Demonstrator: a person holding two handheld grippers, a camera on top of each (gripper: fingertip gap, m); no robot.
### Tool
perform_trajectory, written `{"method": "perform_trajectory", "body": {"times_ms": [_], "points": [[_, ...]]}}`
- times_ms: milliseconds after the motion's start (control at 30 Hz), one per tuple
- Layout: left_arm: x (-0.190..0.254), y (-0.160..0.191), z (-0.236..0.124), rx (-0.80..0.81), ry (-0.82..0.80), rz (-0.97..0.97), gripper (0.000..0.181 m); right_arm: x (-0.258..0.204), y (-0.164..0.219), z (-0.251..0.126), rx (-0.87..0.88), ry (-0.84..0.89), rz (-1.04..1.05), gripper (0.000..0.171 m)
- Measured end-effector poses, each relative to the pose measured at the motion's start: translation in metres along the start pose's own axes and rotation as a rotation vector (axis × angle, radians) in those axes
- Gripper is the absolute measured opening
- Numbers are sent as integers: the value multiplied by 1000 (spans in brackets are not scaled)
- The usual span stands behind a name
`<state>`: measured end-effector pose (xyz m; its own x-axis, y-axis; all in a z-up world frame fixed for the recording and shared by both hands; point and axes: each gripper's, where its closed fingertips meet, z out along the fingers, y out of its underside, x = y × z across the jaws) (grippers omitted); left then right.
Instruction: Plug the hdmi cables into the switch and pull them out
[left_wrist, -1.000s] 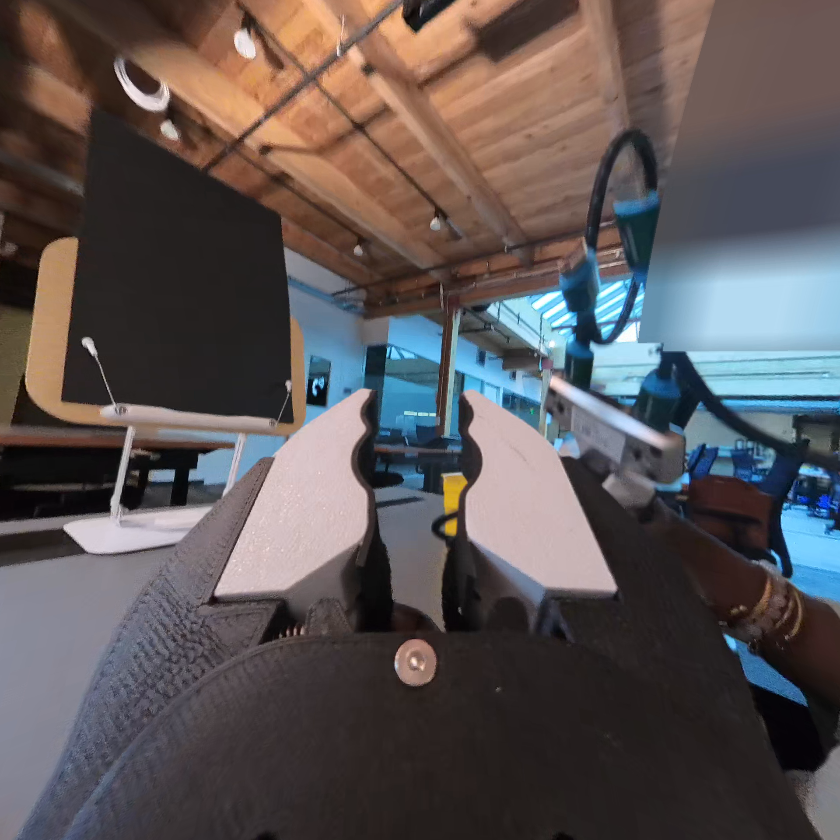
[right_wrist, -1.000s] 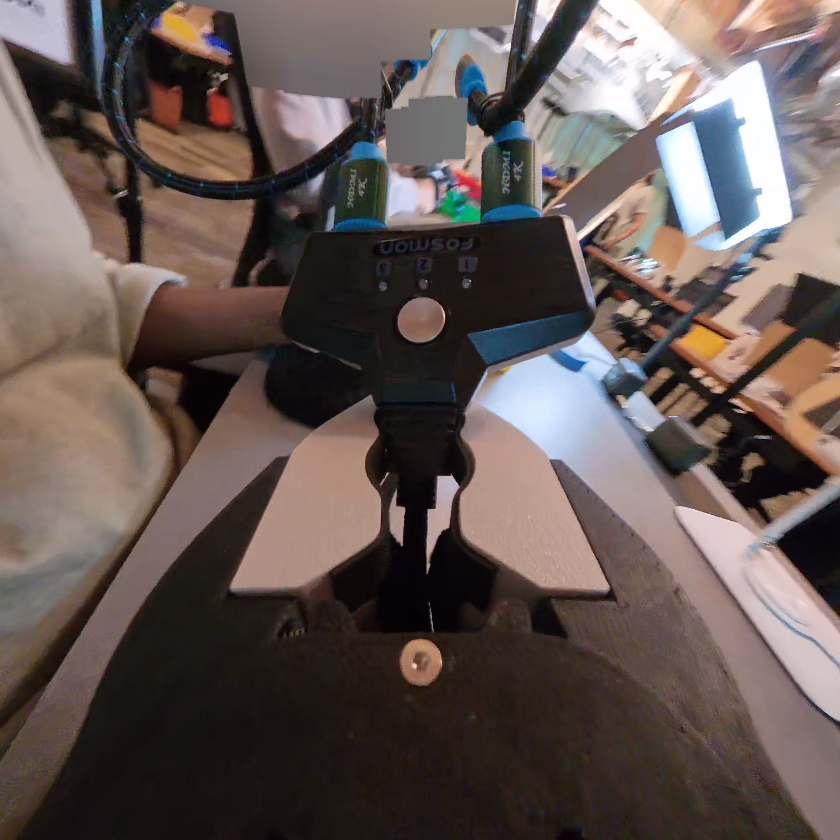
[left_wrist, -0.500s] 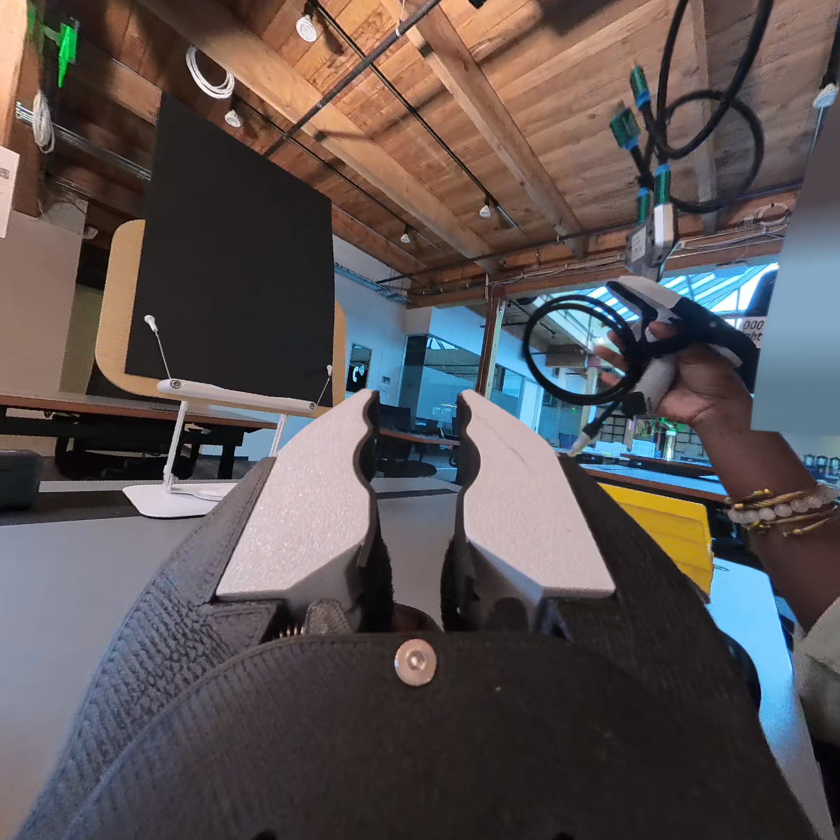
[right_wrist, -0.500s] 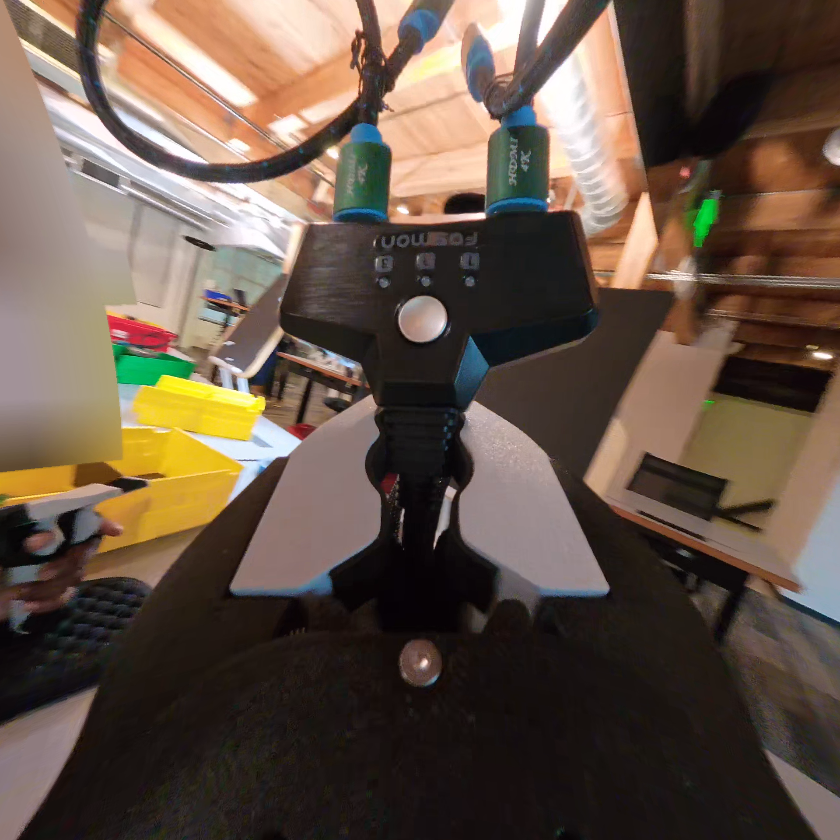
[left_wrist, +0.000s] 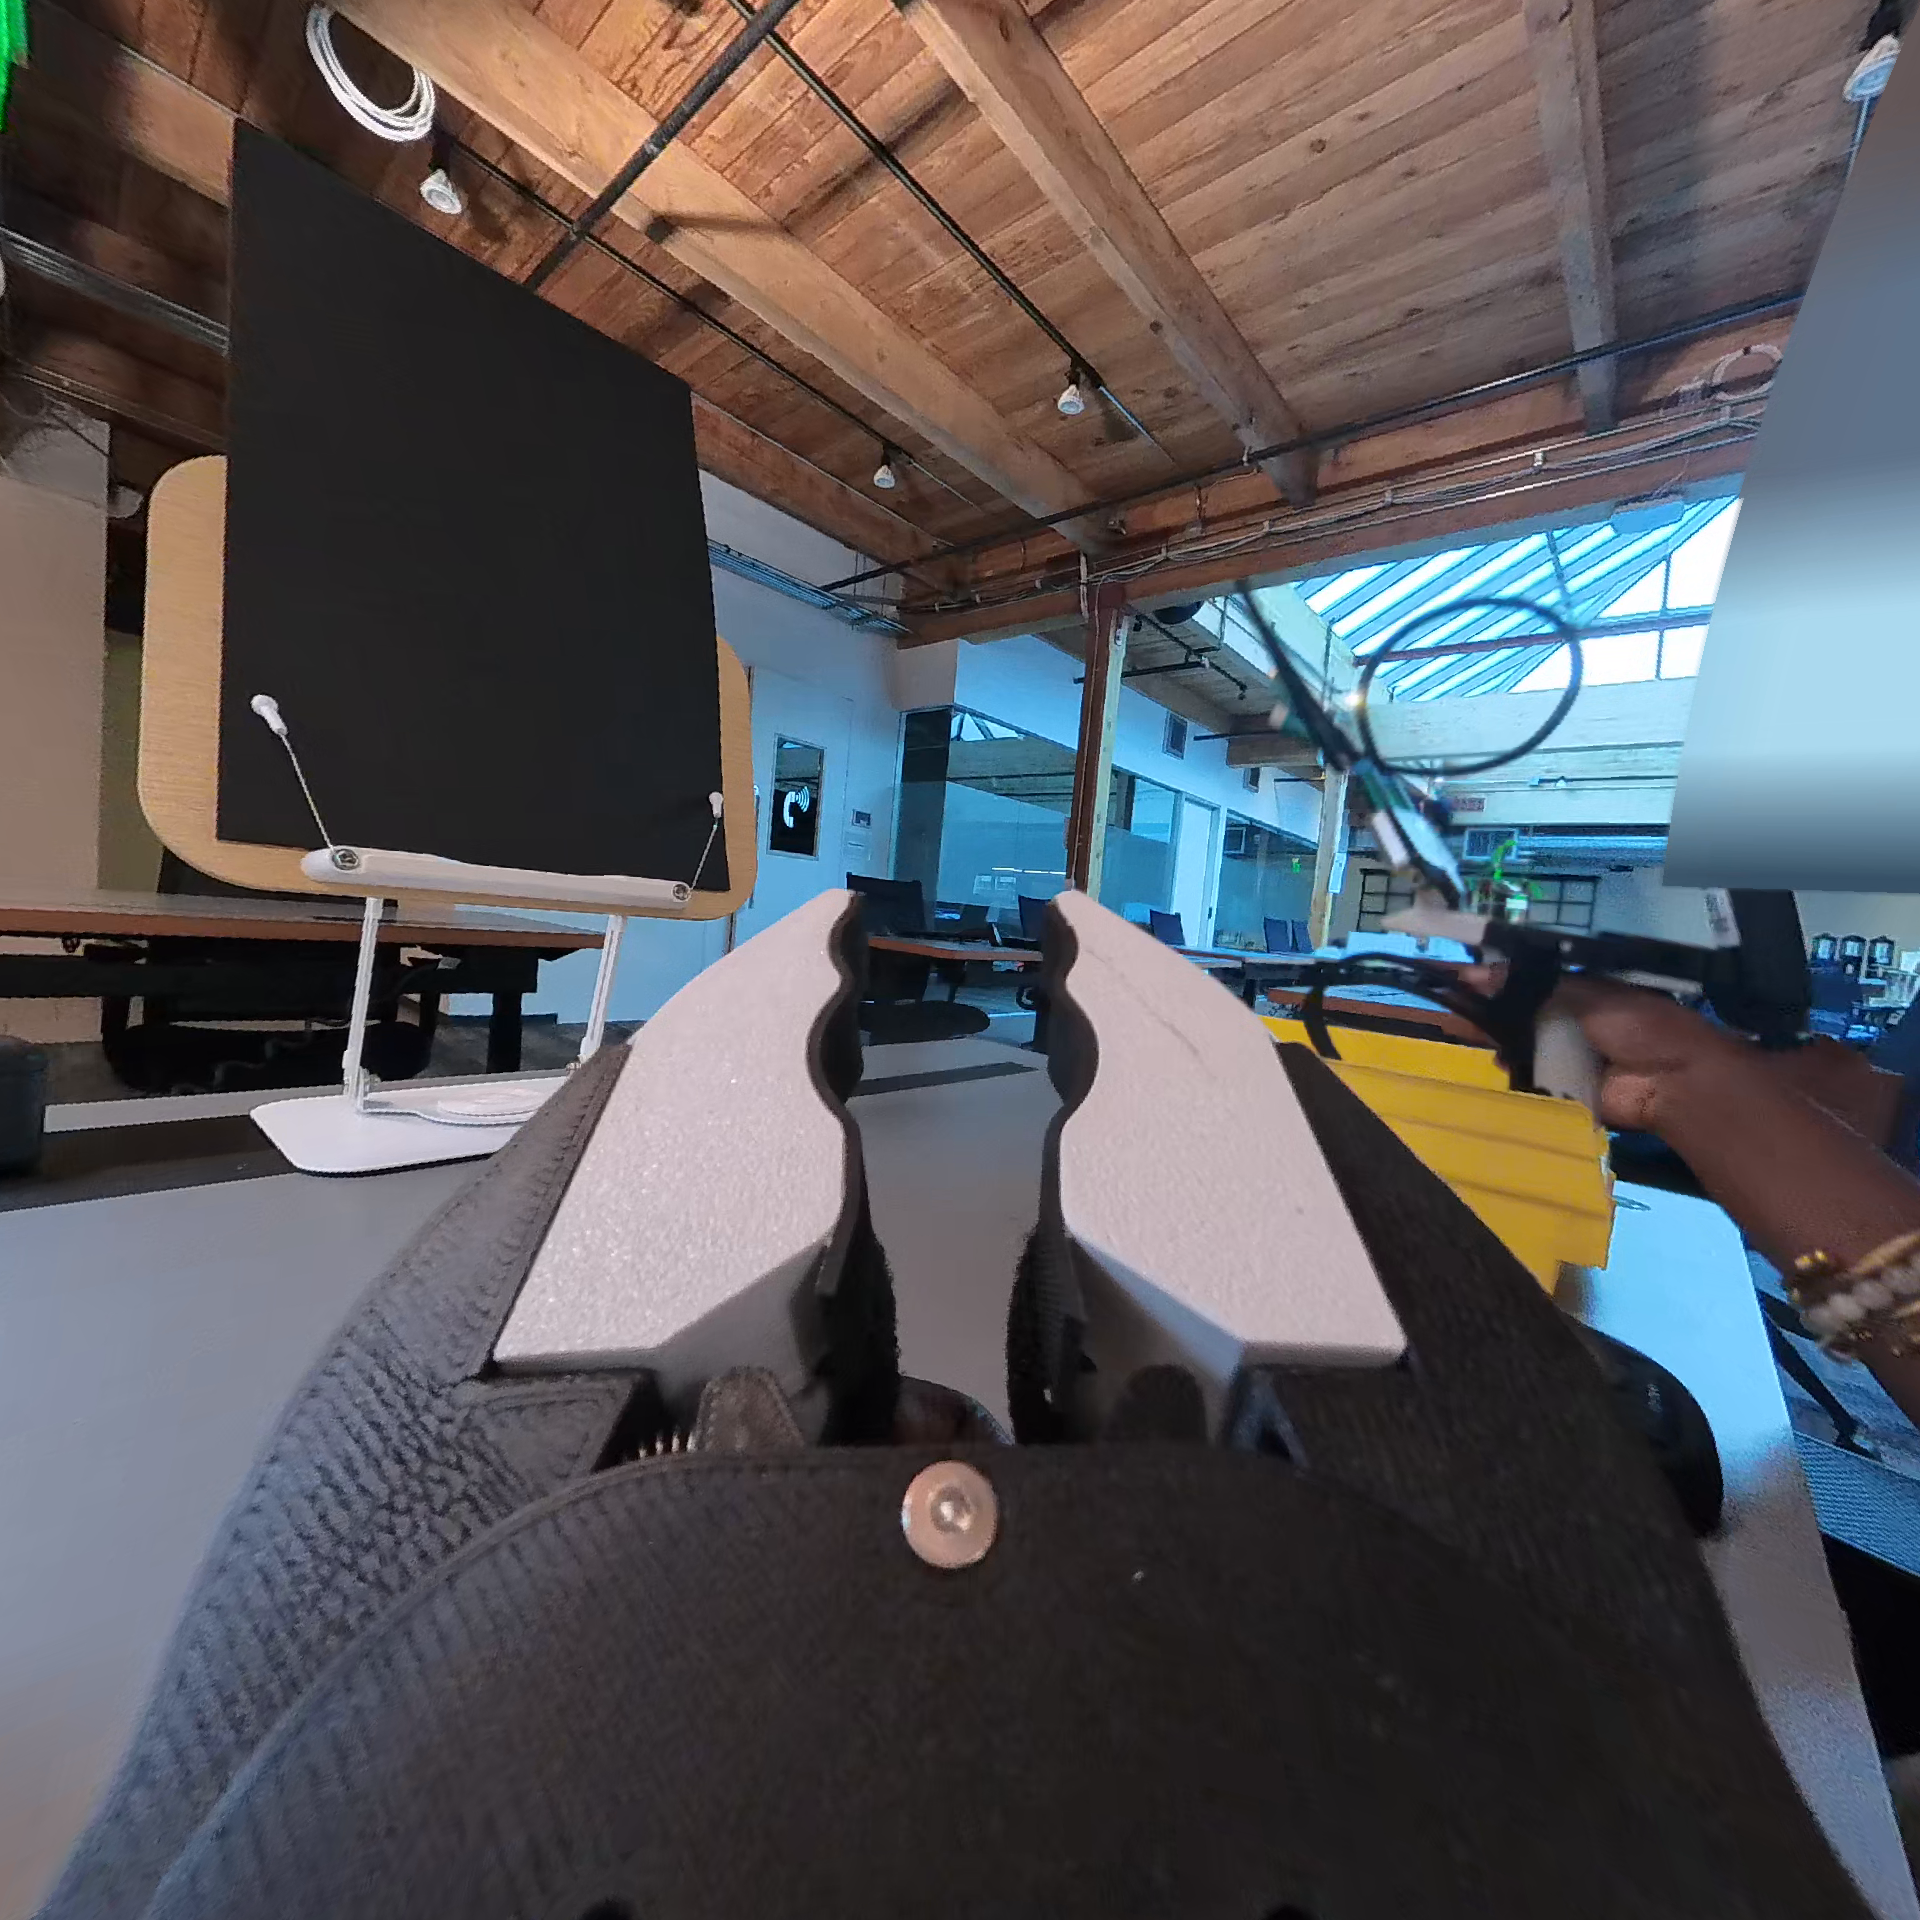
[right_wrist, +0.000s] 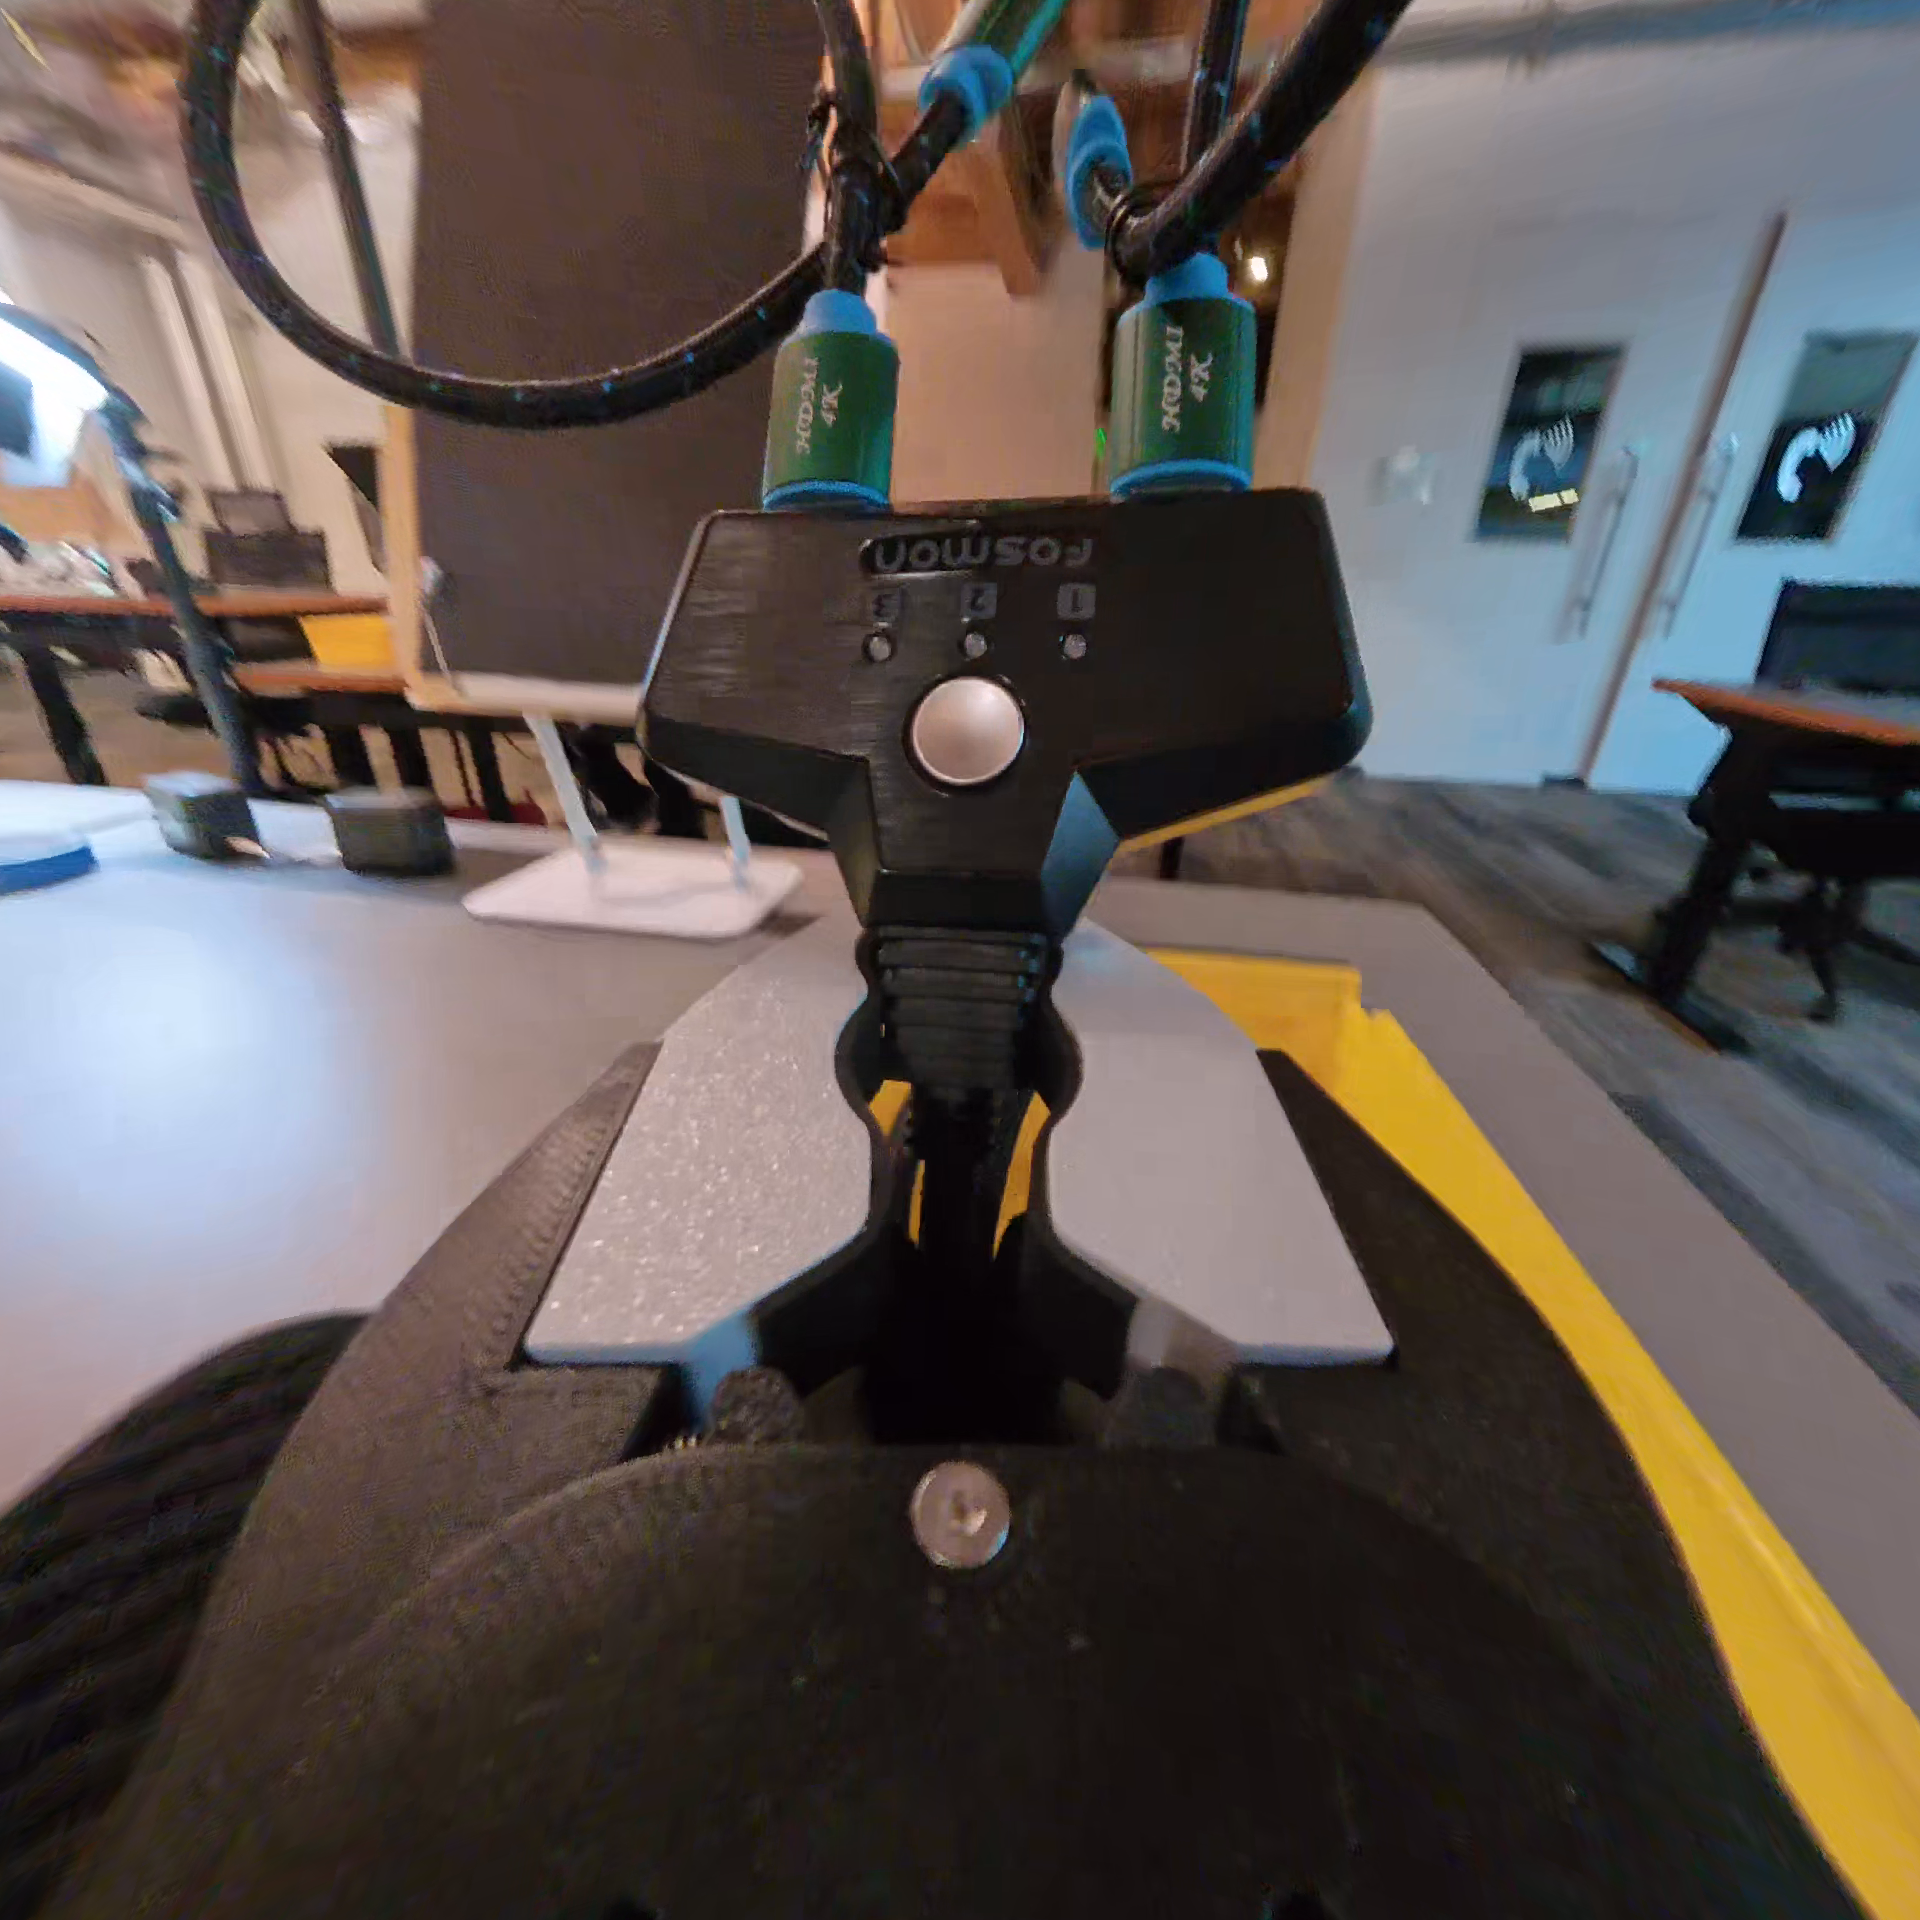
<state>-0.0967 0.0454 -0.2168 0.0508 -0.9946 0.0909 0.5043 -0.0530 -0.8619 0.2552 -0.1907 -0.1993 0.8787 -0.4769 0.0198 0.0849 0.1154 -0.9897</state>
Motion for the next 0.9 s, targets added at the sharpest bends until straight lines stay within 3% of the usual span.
{"method": "perform_trajectory", "body": {"times_ms": [367,533,600,733,800,900], "points": [[-1,0,0,-1,-6,3,31,28,69,8,-324,181,-89,24],[-1,0,-1,0,-6,4,31,7,143,11,-686,30,-49,28],[-1,0,0,-3,-5,8,31,-7,156,12,-753,-62,-4,50],[-1,1,0,-4,-6,9,31,3,131,20,-616,3,-58,60],[-1,1,0,-4,-6,9,31,12,95,22,-421,80,-100,67],[-1,1,0,-8,-6,11,31,17,34,12,-131,159,-226,92]]}}
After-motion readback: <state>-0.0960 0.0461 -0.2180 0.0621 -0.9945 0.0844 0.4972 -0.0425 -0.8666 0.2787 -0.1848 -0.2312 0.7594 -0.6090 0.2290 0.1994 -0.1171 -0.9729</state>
